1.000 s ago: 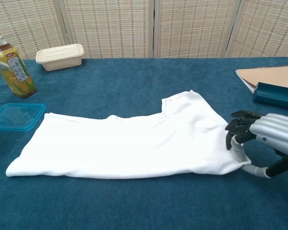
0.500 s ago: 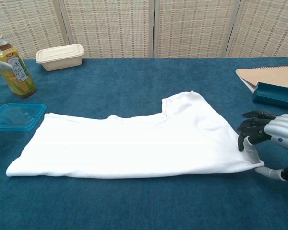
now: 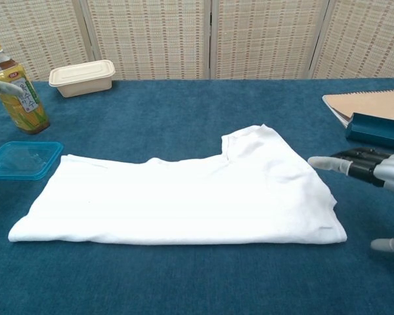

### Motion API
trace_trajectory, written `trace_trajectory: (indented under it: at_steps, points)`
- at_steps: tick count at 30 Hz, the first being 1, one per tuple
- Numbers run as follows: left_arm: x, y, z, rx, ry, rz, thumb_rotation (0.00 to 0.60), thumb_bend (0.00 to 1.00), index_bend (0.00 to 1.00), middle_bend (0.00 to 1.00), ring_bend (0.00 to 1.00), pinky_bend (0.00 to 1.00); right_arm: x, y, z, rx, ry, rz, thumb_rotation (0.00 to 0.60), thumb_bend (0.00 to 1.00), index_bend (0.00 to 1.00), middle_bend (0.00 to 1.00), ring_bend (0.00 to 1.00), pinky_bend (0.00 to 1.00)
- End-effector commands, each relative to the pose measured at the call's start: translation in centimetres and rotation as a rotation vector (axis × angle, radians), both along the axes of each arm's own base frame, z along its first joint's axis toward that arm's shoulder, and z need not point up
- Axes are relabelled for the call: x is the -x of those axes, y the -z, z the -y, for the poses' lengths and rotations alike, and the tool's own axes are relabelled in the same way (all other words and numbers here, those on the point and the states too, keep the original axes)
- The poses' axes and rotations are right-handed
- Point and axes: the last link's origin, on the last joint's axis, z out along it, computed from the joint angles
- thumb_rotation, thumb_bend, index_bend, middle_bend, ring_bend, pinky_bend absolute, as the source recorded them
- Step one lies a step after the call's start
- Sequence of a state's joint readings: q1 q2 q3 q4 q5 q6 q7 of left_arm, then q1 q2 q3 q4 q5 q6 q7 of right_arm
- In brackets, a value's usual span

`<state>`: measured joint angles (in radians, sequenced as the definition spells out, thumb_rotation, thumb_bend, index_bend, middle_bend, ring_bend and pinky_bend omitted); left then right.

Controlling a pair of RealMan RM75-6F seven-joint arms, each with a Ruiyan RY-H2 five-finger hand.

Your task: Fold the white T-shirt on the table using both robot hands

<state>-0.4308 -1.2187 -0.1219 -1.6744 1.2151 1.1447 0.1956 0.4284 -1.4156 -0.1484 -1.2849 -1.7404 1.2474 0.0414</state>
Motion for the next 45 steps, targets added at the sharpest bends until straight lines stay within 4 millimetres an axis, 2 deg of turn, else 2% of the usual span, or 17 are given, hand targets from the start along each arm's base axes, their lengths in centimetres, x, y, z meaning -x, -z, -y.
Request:
trace_trajectory:
  at_steps: [1,7,13,20,25,36,45]
  points:
    - [0.2,-0.2,-0.3,-0.004,0.002,-0.009,0.6,0.44,0.04,0.03,0.05,0.07,-1.2,-2.4,0.9,0.089,-0.029,0.044,0.6,0.09,0.0,0.06,0.0,0.0]
    - [0.3,-0.1,-0.7,0.02,0.109,-0.072,0.6,0.44,0.14,0.03,0.05,0.07,-3.9,-7.9,2.4,0.245,-0.061,0.133,0.6,0.09,0.0,0.11,0.0,0.0]
    - [0.5,1.3,-1.8,0.086,0.284,-0.188,0.6,0.4,0.21,0.04,0.06,0.07,-5.2,-10.7,2.3,0.298,-0.085,0.123,0.6,0.09,0.0,0.14,0.0,0.0]
    - [0.9,3.2,-3.1,0.105,0.435,-0.306,0.6,0.25,0.23,0.05,0.06,0.07,-5.1,-10.8,1.3,0.288,-0.06,0.13,0.6,0.09,0.01,0.16,0.01,0.0]
    - [1.6,3.8,-3.7,0.07,0.507,-0.37,0.6,0.19,0.25,0.06,0.07,0.07,-5.1,-10.5,0.8,0.278,-0.057,0.138,0.6,0.09,0.03,0.16,0.01,0.0]
    - [3.9,4.7,-3.9,0.099,0.499,-0.432,0.6,0.2,0.32,0.06,0.07,0.07,-5.1,-9.9,0.6,0.263,-0.052,0.145,0.6,0.09,0.07,0.17,0.02,0.0]
    - [4.7,5.1,-4.1,0.111,0.576,-0.517,0.6,0.2,0.27,0.06,0.06,0.07,-5.1,-10.1,0.6,0.271,-0.053,0.147,0.6,0.09,0.09,0.18,0.03,0.0]
